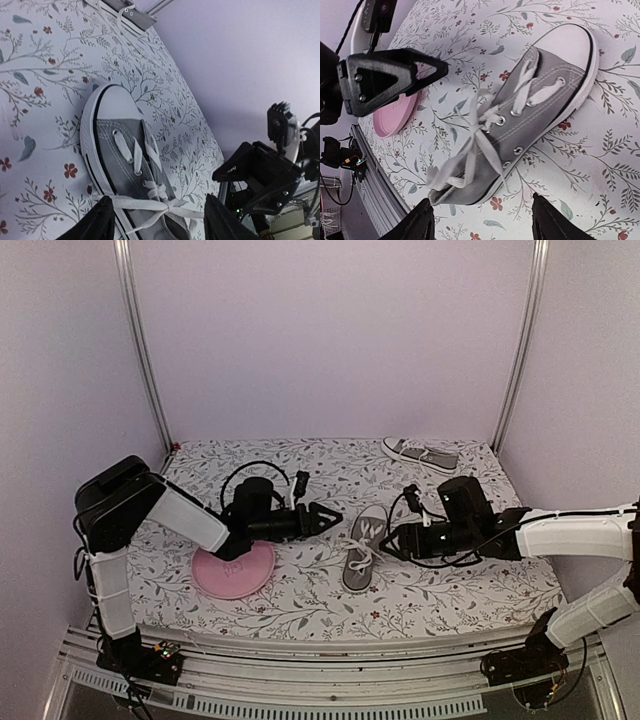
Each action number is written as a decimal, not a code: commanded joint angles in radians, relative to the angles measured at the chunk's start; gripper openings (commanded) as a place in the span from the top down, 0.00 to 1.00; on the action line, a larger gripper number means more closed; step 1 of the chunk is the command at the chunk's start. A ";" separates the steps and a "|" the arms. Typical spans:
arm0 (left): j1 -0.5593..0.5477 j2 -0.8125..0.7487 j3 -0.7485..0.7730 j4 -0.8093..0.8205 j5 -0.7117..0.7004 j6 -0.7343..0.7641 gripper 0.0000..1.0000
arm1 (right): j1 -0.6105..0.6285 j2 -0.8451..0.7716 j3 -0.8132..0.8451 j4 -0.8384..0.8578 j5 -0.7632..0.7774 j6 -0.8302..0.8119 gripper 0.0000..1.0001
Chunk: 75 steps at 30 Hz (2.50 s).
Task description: Tie the shoes
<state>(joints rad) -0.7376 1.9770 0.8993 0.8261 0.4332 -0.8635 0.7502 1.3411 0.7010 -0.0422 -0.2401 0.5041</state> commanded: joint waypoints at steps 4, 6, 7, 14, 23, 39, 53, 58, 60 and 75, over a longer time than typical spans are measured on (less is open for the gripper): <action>-0.075 0.054 -0.042 0.007 0.064 -0.045 0.43 | -0.083 0.099 -0.053 0.193 -0.216 -0.032 0.34; -0.078 0.077 -0.047 0.051 0.075 -0.074 0.48 | -0.086 0.133 -0.054 0.213 -0.231 -0.043 0.36; -0.078 0.088 -0.048 0.078 0.078 -0.093 0.49 | -0.088 0.156 -0.051 0.218 -0.235 -0.047 0.38; -0.078 0.144 -0.030 0.126 0.089 -0.130 0.55 | -0.092 0.227 -0.033 0.234 -0.237 -0.074 0.50; -0.076 0.181 -0.003 0.145 0.065 -0.137 0.57 | -0.092 0.279 -0.016 0.255 -0.249 -0.081 0.66; -0.064 0.205 0.033 0.169 0.070 -0.133 0.80 | -0.094 0.288 -0.021 0.261 -0.250 -0.081 0.88; -0.029 0.190 -0.019 0.194 0.030 -0.153 1.00 | -0.093 0.242 -0.074 0.245 -0.219 -0.063 0.98; -0.012 0.181 -0.035 0.197 0.021 -0.149 1.00 | -0.094 0.220 -0.104 0.231 -0.212 -0.054 0.98; -0.007 0.181 -0.035 0.198 0.022 -0.148 1.00 | -0.095 0.211 -0.116 0.229 -0.209 -0.051 0.98; 0.009 0.177 -0.030 0.182 0.009 -0.138 1.00 | -0.095 0.157 -0.147 0.191 -0.185 -0.037 0.98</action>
<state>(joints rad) -0.7467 2.1658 0.8742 0.9974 0.4583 -1.0145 0.6605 1.5345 0.5739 0.1791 -0.4458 0.4564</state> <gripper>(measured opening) 0.005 0.025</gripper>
